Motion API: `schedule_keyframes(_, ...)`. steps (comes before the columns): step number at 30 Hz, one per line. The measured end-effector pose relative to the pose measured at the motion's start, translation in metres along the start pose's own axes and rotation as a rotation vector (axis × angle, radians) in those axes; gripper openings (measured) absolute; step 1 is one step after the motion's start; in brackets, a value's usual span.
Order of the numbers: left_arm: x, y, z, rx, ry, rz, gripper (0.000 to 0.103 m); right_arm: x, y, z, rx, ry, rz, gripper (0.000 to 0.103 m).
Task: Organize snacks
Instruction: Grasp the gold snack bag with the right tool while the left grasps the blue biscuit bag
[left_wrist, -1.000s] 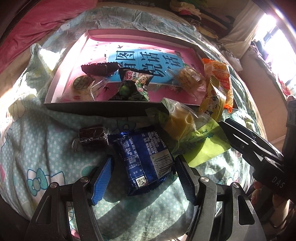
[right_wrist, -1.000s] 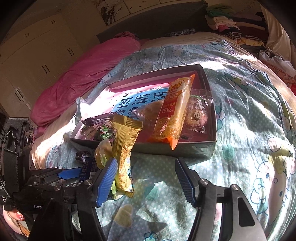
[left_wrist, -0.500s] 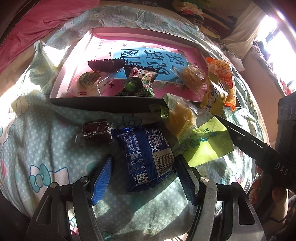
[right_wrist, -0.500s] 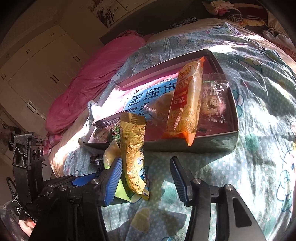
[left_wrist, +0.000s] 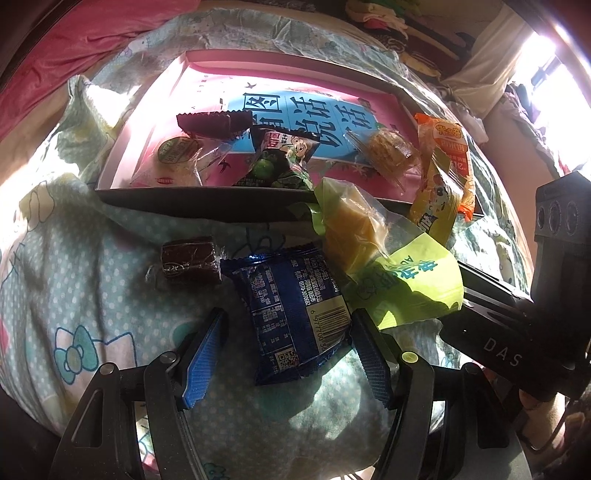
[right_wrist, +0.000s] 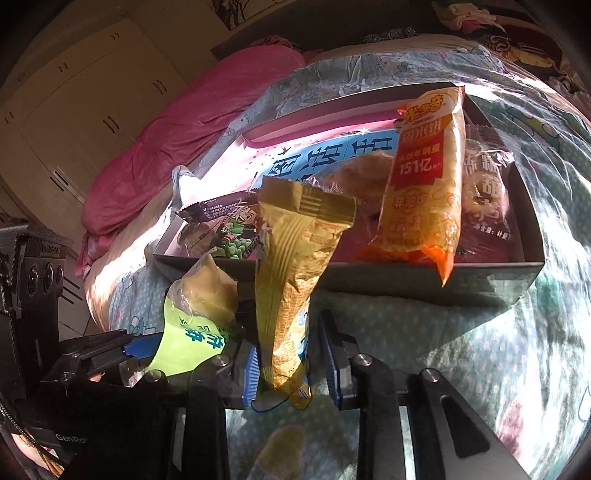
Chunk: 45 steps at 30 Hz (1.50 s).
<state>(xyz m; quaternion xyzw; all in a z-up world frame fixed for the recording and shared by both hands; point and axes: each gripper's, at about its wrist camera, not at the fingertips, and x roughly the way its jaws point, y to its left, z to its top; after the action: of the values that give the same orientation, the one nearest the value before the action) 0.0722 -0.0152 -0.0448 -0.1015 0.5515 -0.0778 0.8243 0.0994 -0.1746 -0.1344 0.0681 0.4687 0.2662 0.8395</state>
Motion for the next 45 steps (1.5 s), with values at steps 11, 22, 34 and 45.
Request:
schedule_keyframes(11,0.010,-0.003,0.008,-0.024,0.013,0.014,0.070,-0.018,0.010,0.006,-0.073,-0.045,-0.042,0.019)
schedule_keyframes(22,0.011,-0.009,0.007,0.020,0.013,0.018,0.052,-0.036,0.003,0.013,-0.046,-0.109,-0.036,0.019)
schedule_keyframes(34,0.000,-0.025,-0.004,0.094,0.015,-0.059,0.052,-0.052,-0.009,0.017,-0.003,-0.167,-0.049,0.019)
schedule_keyframes(45,-0.021,-0.023,-0.003,0.107,-0.041,-0.054,0.052,-0.070,-0.016,0.022,0.024,-0.236,-0.043,0.019)
